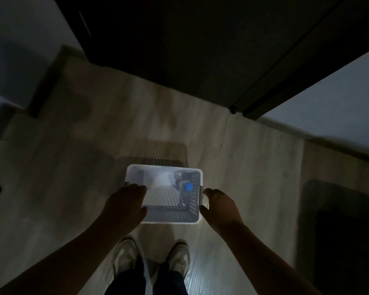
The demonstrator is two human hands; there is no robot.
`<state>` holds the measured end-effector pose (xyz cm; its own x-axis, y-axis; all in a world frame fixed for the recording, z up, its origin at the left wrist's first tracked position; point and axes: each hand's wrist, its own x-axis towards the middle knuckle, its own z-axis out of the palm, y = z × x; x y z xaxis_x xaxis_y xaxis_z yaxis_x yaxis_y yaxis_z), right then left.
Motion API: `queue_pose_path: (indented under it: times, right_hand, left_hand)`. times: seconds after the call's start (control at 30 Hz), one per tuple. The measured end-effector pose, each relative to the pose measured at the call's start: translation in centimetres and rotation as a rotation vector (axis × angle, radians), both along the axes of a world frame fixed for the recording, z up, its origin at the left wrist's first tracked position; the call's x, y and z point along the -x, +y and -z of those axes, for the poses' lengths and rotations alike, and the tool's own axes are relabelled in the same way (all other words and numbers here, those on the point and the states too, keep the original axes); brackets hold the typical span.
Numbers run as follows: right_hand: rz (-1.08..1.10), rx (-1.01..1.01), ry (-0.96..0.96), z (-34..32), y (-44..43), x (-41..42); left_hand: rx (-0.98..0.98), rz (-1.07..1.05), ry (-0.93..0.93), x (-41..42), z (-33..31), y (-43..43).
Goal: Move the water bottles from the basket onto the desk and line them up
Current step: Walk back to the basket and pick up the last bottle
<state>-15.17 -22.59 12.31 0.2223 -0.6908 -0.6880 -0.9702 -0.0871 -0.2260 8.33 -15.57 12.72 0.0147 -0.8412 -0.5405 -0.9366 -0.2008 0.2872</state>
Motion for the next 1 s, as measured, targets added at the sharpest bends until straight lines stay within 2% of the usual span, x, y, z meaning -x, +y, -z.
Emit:
queue_pose_path:
  times: [0.23, 0.5, 0.8, 1.0]
  right_hand:
    - [0.050, 0.015, 0.025, 11.7, -1.6, -1.6]
    - [0.032, -0.012, 0.098, 19.2, -2.6, -2.8]
    - [0.108, 0.025, 0.045, 21.8, -2.8, -2.6]
    - [0.093, 0.120, 0.010, 18.8, -2.4, -2.5]
  left_hand:
    - [-0.032, 0.041, -0.021, -0.4, 9.9, -1.1]
    - [-0.009, 0.056, -0.011, -1.0, 16.2, -2.0]
    - [-0.034, 0.051, 0.017, -1.6, 18.5, -1.8]
    - [-0.061, 0.050, -0.008, -1.4, 16.1, -2.0]
